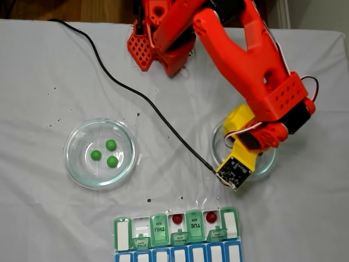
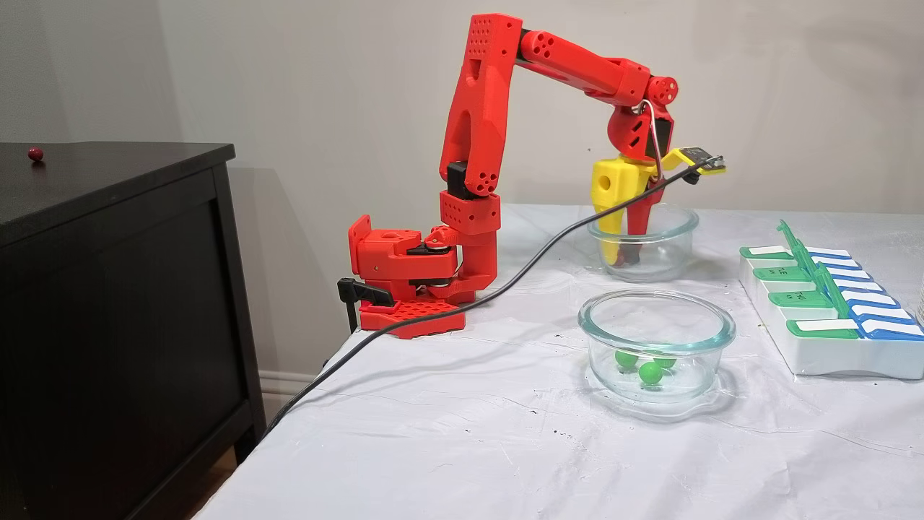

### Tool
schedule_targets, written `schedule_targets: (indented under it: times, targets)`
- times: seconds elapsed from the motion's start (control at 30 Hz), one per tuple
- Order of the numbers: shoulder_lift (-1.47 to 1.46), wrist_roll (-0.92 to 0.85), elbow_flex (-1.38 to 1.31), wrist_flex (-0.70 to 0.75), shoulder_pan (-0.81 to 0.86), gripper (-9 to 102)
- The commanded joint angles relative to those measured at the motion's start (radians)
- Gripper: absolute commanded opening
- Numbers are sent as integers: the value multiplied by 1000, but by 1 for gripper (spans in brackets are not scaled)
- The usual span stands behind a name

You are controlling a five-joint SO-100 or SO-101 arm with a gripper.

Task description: Sort medicines into box.

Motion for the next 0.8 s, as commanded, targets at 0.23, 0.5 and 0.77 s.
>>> schedule_targets:
  times: [0.23, 0.5, 0.77]
  targets:
    - [61, 28, 52, 35, -67, 16]
    - [17, 18, 49, 23, -52, 9]
    - [31, 23, 64, 12, -66, 0]
